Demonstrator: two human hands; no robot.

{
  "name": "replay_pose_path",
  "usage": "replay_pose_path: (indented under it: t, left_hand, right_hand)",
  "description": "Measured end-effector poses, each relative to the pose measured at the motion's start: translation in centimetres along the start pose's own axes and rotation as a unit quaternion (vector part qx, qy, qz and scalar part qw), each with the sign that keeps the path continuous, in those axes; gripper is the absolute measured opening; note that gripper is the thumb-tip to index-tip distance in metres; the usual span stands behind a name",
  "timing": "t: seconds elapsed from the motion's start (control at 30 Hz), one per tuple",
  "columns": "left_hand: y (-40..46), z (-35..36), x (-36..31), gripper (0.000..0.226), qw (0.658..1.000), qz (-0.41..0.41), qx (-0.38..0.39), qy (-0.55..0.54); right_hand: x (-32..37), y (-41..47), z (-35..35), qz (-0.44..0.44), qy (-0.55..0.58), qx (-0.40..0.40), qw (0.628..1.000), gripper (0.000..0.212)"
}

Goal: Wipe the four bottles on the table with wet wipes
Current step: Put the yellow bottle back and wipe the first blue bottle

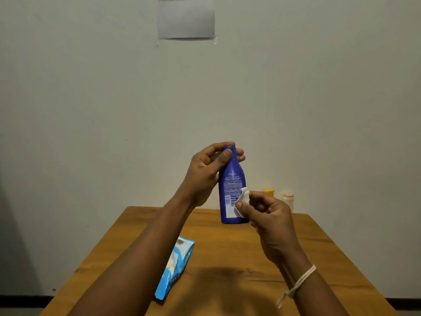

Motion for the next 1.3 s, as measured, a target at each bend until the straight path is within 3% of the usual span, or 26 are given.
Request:
replay_pose_path:
  t: [0.07,0.2,0.3,0.47,0.57,0.7,0.8,0.93,1.07,1.3]
  left_hand:
    - [0.3,0.4,-0.6,0.036,0.996,0.001,0.0,0.089]
    - [0.7,0.7,-1.3,0.052,0.976,-0.014,-0.081,0.201]
    - [0.6,0.7,-1.2,0.05,0.98,-0.054,-0.076,0.175]
    - [-0.2,1.8,-0.1,0.034,0.988,-0.093,0.054,0.112]
    - [0.5,0.3,-0.9,0.037,0.996,-0.08,0.044,0.022]
    - [0.9,-1.5,-1.8,0.042,0.998,-0.054,0.037,-0.019]
    - [1.1,-2.1,-1.8,0.043,0.998,-0.043,0.047,-0.029]
    - [0.8,-2.3,-1.6,0.047,0.996,-0.053,0.069,-0.035]
    - [0.8,-1.4,-1.7,0.043,0.994,-0.043,0.094,-0.028]
    - [1.2,-2.4,-1.2,0.041,0.996,-0.024,-0.009,-0.082]
  right_hand:
    - [0.4,0.1,-0.2,-0.071,-0.096,-0.055,0.991,0.038]
    - [0.7,0.1,-0.2,-0.221,-0.32,-0.155,0.908,0.044]
    - [0.4,0.0,0.4,-0.249,-0.331,-0.17,0.894,0.048]
    - [2.6,1.0,1.3,-0.273,-0.304,-0.166,0.897,0.046]
    - [2.3,0.8,0.8,-0.224,-0.289,-0.128,0.922,0.042]
    - [-0.2,-0.9,0.2,-0.082,-0.21,-0.047,0.973,0.016]
    - [-1.2,-0.9,-0.1,0.012,-0.134,-0.019,0.991,0.024]
    - [0.9,0.3,0.6,0.008,-0.103,0.001,0.995,0.031]
    - [3.1,1.7,1.5,-0.005,-0.069,0.003,0.998,0.023]
    - [0.1,-0.4,1.2,0.074,0.034,-0.059,0.995,0.034]
Point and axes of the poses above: each hand's wrist, its own y-axis towards the middle knuckle, its own z-axis out of the palm, x = y × z, the point moved 3 cm from there along y, towards the middle knuckle, and after that the axes turned 4 degrees about z, right-handed, at the moved point
